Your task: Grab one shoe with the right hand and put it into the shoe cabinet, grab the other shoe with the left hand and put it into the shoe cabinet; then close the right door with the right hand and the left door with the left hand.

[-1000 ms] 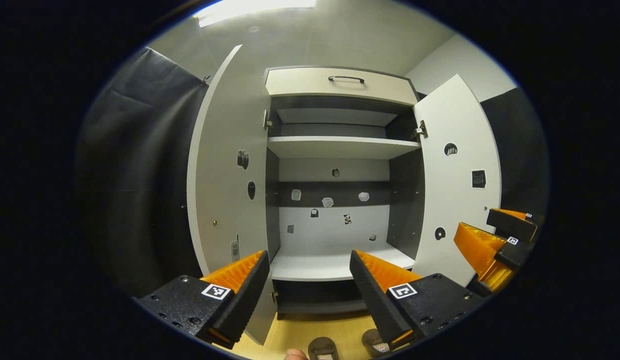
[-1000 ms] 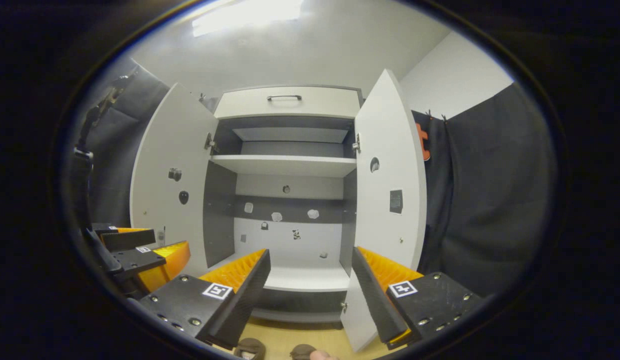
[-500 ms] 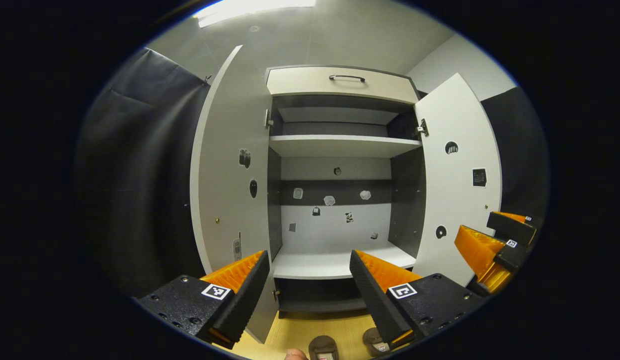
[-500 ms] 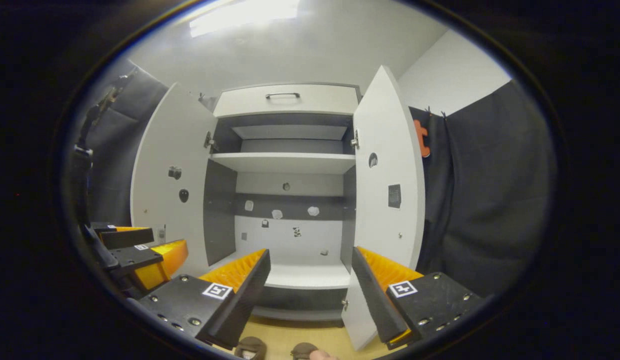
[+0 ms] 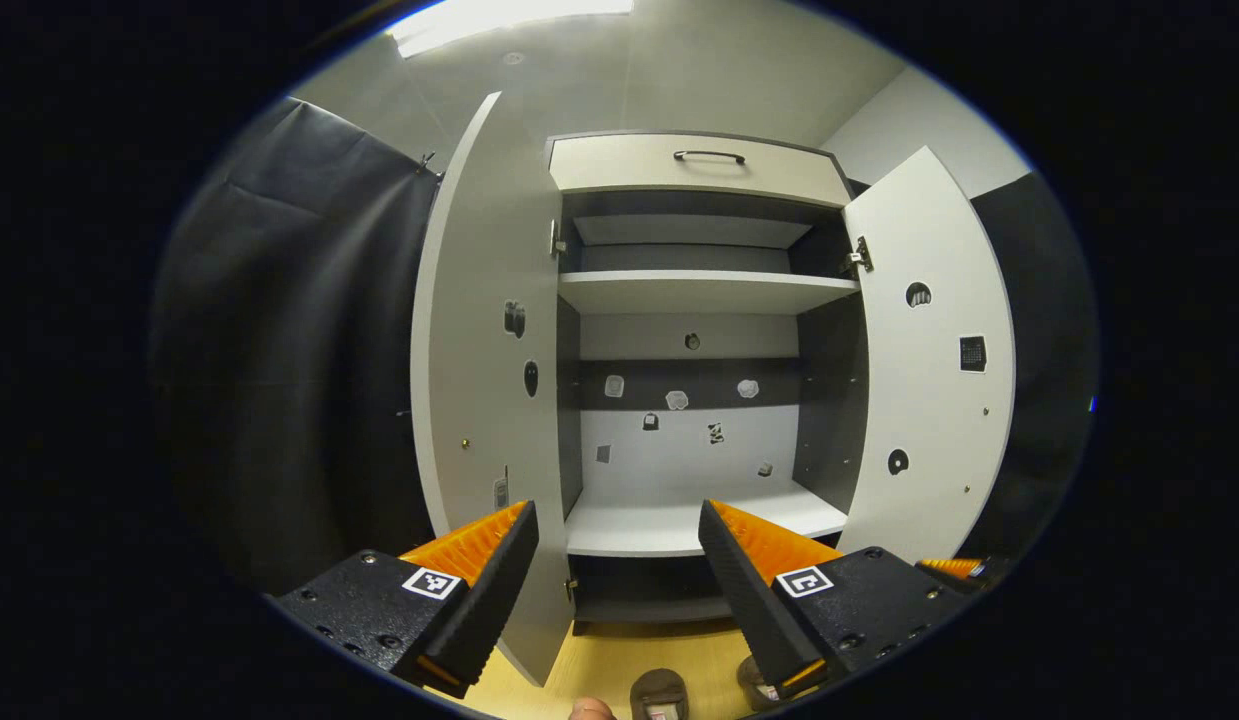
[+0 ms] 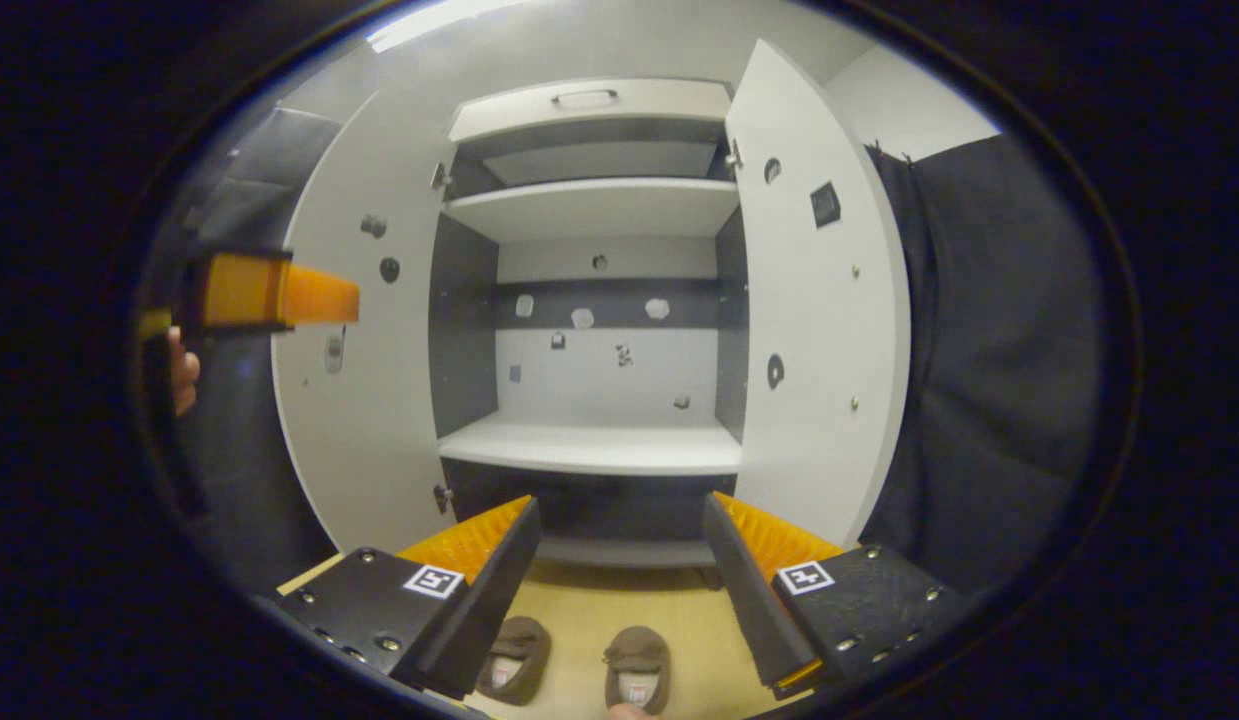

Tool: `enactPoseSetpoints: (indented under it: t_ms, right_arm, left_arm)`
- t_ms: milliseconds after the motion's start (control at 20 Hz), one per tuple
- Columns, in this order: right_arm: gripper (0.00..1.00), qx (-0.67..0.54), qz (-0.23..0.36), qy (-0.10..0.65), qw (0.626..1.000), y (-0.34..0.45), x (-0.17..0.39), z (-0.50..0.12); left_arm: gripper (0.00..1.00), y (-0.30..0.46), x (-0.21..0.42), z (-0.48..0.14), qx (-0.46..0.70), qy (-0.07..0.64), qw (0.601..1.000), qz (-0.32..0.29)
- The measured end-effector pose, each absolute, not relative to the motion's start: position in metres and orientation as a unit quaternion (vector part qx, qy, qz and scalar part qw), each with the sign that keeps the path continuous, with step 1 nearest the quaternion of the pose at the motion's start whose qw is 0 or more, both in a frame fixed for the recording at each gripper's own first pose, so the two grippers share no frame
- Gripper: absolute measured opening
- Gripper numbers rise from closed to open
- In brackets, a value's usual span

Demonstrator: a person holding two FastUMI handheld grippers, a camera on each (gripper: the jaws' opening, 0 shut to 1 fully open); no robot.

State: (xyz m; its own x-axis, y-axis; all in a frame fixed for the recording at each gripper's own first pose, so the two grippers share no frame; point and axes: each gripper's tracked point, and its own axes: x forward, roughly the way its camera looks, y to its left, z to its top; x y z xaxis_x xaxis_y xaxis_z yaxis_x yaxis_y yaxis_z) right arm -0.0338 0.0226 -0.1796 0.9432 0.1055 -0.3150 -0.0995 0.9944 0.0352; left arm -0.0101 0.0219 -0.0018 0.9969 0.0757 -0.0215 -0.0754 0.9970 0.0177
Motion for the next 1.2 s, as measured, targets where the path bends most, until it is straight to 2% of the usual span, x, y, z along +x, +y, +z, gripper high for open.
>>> enactPoseSetpoints:
  t_ms: [350, 550, 1000, 1050, 1200]
  right_arm:
    - [0.98, 0.015, 0.096, 0.317, 0.943, 0.044, -0.077, -0.336]
    - [0.99, 0.033, 0.098, 0.392, 0.914, 0.051, -0.098, -0.403]
    - [1.0, 0.033, 0.08, 0.496, 0.864, 0.054, -0.097, -0.5]
    - [0.93, 0.033, 0.076, 0.5, 0.862, 0.055, -0.093, -0.505]
    - [0.88, 0.026, 0.072, 0.498, 0.864, 0.056, -0.078, -0.517]
  left_arm:
    - [0.98, 0.041, -0.012, -0.006, 0.012, 0.019, 0.998, 0.059]
    - [0.98, 0.053, -0.015, -0.007, 0.022, 0.022, 0.997, 0.075]
    - [0.99, 0.08, -0.024, -0.017, 0.029, 0.041, 0.992, 0.117]
    - [0.99, 0.084, -0.026, -0.017, 0.031, 0.043, 0.991, 0.122]
    - [0.98, 0.095, -0.03, -0.017, 0.037, 0.045, 0.989, 0.139]
